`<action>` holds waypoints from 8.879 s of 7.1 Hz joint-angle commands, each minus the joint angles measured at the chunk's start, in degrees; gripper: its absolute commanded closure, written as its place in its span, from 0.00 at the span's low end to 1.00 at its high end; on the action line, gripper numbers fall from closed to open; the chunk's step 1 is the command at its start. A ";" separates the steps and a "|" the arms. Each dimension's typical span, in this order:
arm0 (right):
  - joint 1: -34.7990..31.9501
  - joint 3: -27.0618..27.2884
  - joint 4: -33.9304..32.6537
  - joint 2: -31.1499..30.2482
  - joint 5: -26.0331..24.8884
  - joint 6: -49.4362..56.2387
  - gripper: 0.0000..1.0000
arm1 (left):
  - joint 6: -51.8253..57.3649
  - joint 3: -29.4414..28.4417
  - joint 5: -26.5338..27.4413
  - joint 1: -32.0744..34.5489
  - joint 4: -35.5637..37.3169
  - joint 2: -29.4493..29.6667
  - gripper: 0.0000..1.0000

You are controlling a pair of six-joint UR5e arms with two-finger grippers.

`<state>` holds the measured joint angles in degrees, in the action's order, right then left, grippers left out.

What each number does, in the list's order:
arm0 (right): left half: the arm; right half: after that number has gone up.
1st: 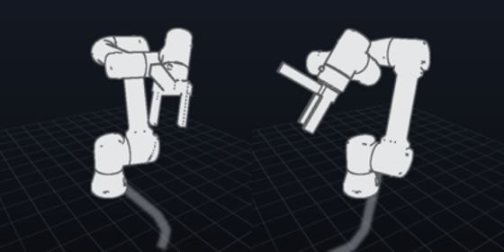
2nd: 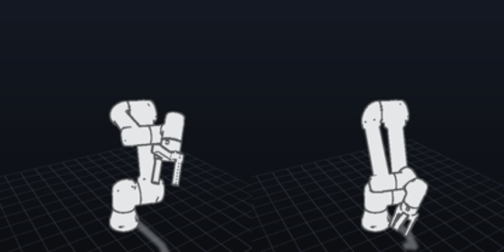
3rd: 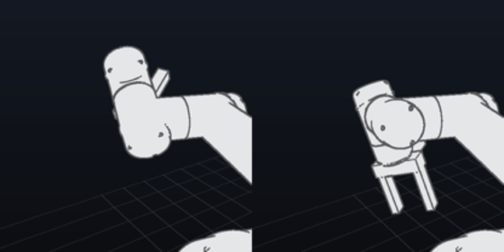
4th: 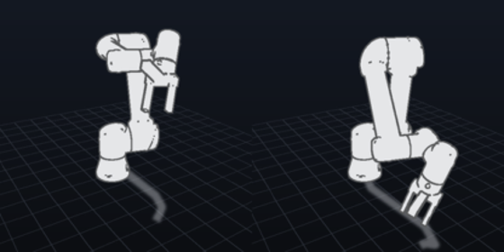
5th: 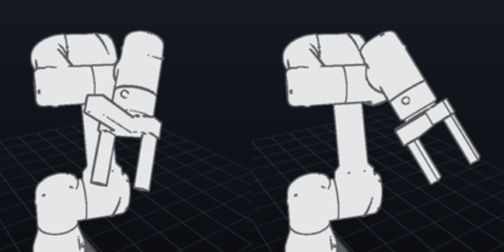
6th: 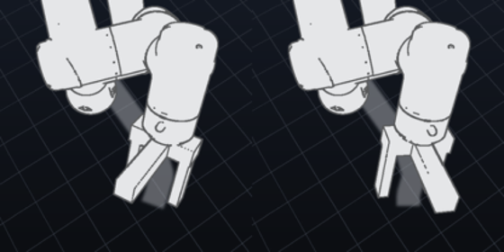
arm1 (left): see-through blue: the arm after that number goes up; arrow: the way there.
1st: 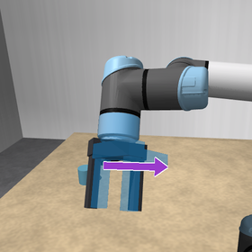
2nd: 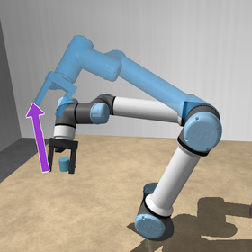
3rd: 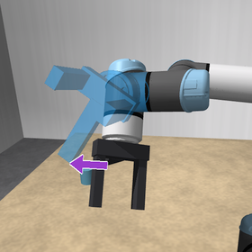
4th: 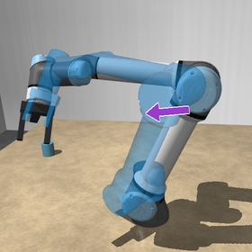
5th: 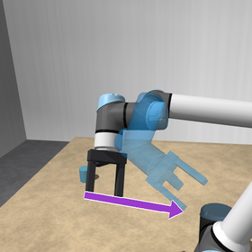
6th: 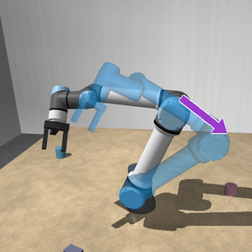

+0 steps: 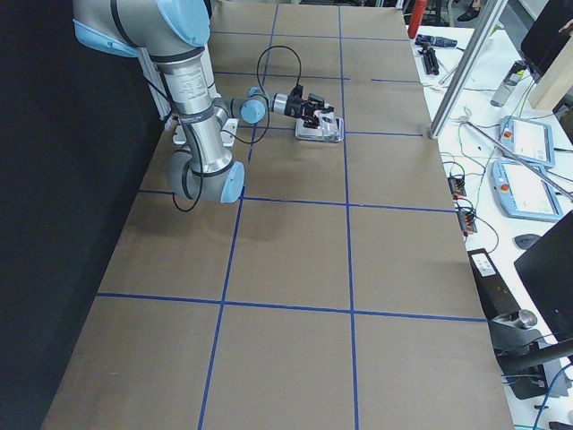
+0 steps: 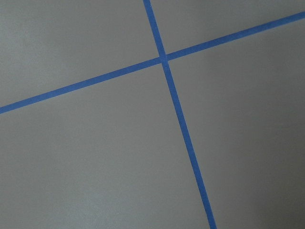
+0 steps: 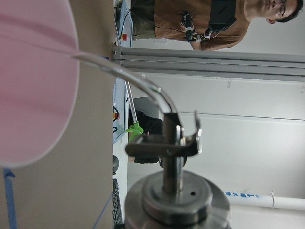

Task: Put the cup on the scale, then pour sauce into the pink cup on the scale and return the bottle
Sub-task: 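Hold the bottle tilted over the pink cup with the right gripper, then rotate the bottle upright with the right gripper beside the scale, then carry the upright bottle with the right gripper away from the scale, then hold the bottle upright with the right gripper beside the scale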

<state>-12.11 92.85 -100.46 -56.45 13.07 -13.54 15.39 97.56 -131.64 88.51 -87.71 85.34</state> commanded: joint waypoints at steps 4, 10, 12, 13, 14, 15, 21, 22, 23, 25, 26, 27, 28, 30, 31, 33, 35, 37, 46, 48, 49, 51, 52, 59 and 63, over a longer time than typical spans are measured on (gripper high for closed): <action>0.25 -0.04 0.00 -0.42 -1.82 2.03 1.00 | -0.01 0.00 -0.02 0.00 0.00 0.00 0.00; 0.25 -0.04 0.00 -0.24 -1.82 2.03 1.00 | 0.08 0.09 0.07 0.00 0.62 0.00 0.00; 0.34 -0.04 0.00 -0.15 -1.82 2.03 1.00 | 0.08 0.09 -0.02 0.00 0.62 0.00 0.00; 0.34 -0.04 0.00 -0.15 -1.74 2.03 1.00 | 0.08 0.09 -0.02 0.00 0.62 0.00 0.00; 0.34 -0.04 0.00 -0.15 -1.82 2.03 1.00 | 0.08 0.09 -0.02 0.00 0.62 0.00 0.00; 0.25 -0.04 0.00 -0.15 -1.74 2.03 1.00 | 0.08 0.09 -0.02 0.00 0.62 0.00 0.00; 0.34 1.89 7.07 -0.15 -0.08 1.06 1.00 | 0.17 0.09 -0.02 0.00 0.62 0.00 0.00; 0.34 1.89 15.47 -0.59 2.72 1.06 1.00 | 0.17 0.18 -0.02 0.00 0.62 0.00 0.00; 0.25 1.89 18.43 -0.94 3.70 1.06 1.00 | 0.17 0.18 -0.02 0.00 0.62 0.00 0.00; 0.16 4.69 18.63 -0.94 5.81 -2.94 1.00 | 0.17 0.35 -0.10 0.00 0.62 0.09 0.00; 0.07 5.40 18.63 -0.94 7.13 -6.72 1.00 | 0.17 0.35 -0.10 0.00 0.62 0.09 0.00; -0.02 7.32 18.63 -0.94 8.45 -10.07 1.00 | 0.17 0.79 -0.10 0.00 0.70 0.09 0.00; -0.02 9.69 18.63 -0.94 11.33 -17.50 1.00 | 0.17 0.88 -0.10 0.00 0.70 0.00 0.00; -0.37 16.37 18.63 -1.29 15.05 -24.48 1.00 | 0.17 0.97 -0.19 0.00 0.62 0.17 0.00; -0.37 16.40 18.63 -1.21 15.31 -26.86 1.00 | 0.17 0.97 -0.19 0.00 0.62 0.18 0.00; -0.63 16.48 18.63 -3.13 16.37 -27.06 1.00 | 0.17 0.97 -0.19 0.00 0.62 0.26 0.00; -1.77 16.92 18.63 -3.49 19.26 -31.00 1.00 | 0.17 0.97 -0.19 0.00 0.62 0.26 0.00; -2.30 17.44 18.63 -6.81 21.19 -42.87 1.00 | 0.17 0.97 -0.19 0.00 0.62 0.26 0.00; -3.18 19.92 49.09 -30.01 22.61 -50.44 1.00 | 0.17 0.61 -0.10 0.00 0.70 -0.09 0.00; -3.18 13.62 58.04 -31.53 22.00 -50.79 1.00 | 0.17 0.62 -0.10 0.00 0.70 -0.09 0.00; -3.18 11.76 60.62 -31.62 21.91 -50.71 1.00 | 0.17 0.62 -0.10 0.00 0.62 -0.09 0.00; -3.18 11.65 60.73 -33.80 21.30 -50.79 1.00 | 0.17 0.62 -0.10 0.00 0.62 -0.09 0.00; -3.18 11.56 60.73 -34.07 20.94 -50.79 1.00 | 0.17 0.62 -0.10 0.00 0.53 -0.09 0.00; -3.27 10.77 60.73 -35.48 20.68 -50.79 0.97 | 0.17 0.70 -0.11 0.00 0.62 -0.09 0.00; -3.27 9.54 60.73 -35.40 20.76 -50.79 0.67 | 0.17 0.70 -0.10 0.00 0.53 0.00 0.00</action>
<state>-15.38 102.78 -39.73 -91.85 33.75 -64.34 15.56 98.26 -131.76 88.51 -87.18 85.33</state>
